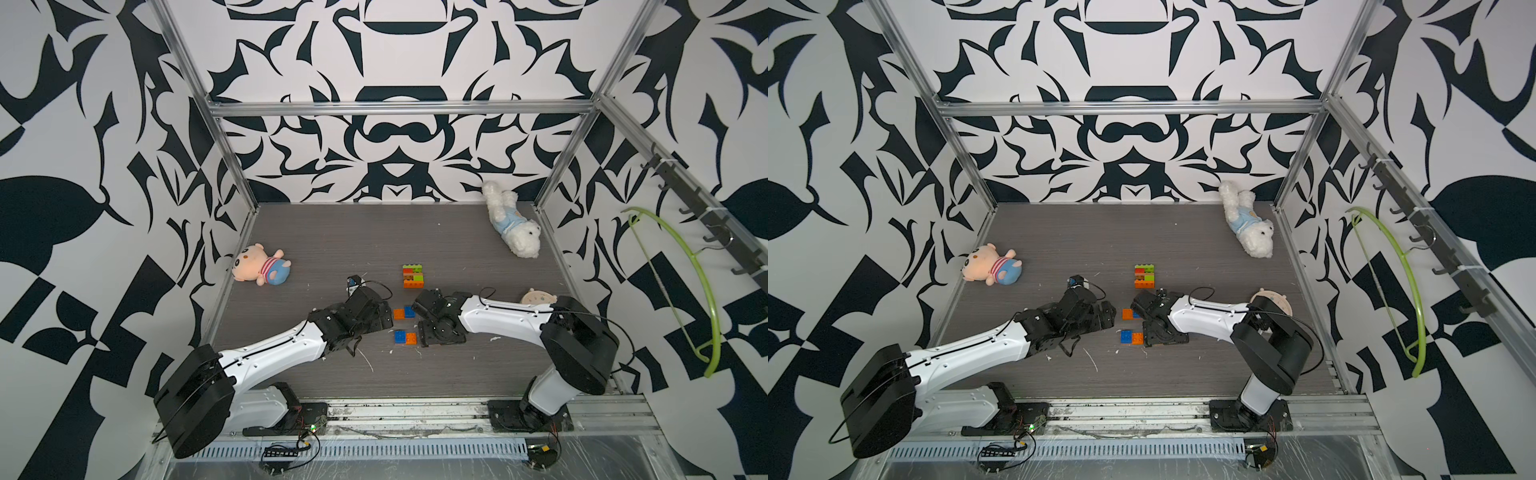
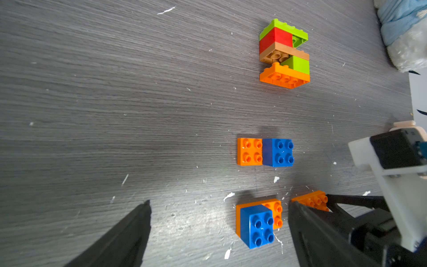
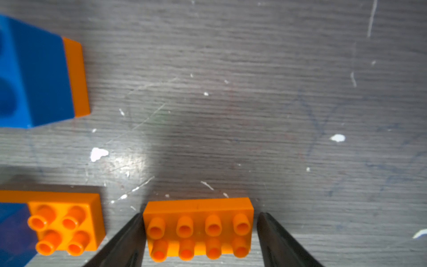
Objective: Assemble the number 5 with lego
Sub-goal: Pick up the lego brick from the center of the board.
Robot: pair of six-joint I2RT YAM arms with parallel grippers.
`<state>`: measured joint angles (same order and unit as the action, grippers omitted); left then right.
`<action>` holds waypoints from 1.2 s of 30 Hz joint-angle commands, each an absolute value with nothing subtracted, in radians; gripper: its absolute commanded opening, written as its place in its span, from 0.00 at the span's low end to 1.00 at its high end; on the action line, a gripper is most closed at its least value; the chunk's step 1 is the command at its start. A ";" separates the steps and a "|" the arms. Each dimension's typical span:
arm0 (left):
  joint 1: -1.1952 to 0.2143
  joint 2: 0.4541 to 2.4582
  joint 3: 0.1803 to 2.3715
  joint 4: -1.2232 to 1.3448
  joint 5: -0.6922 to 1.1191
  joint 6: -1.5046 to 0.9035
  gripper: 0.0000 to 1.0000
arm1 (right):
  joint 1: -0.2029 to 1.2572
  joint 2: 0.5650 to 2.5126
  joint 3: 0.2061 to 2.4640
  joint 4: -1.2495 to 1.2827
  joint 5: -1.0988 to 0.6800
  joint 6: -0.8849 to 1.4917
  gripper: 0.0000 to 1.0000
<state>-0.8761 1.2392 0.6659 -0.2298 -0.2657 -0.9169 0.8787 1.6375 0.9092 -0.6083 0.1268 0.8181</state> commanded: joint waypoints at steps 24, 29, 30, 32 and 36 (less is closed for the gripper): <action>-0.872 1.256 0.694 -0.263 -0.259 -0.920 0.99 | 0.883 1.536 0.924 -0.661 0.162 0.847 0.68; -0.872 1.244 0.688 -0.268 -0.272 -0.929 0.99 | 0.883 1.516 0.961 -0.690 0.158 0.846 0.68; -0.872 1.240 0.686 -0.269 -0.277 -0.930 0.99 | 0.882 1.514 0.965 -0.690 0.155 0.847 0.68; -0.873 1.231 0.680 -0.273 -0.290 -0.938 0.99 | 0.882 1.514 0.980 -0.692 0.146 0.848 0.68; -0.871 1.205 0.663 -0.283 -0.318 -0.950 0.99 | 0.889 1.526 1.005 -0.678 0.120 0.859 0.68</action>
<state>-0.8761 1.2354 0.6708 -0.2569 -0.2840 -0.9367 0.8818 1.5429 0.9627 -0.6628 0.1276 0.8463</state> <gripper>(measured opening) 0.992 0.684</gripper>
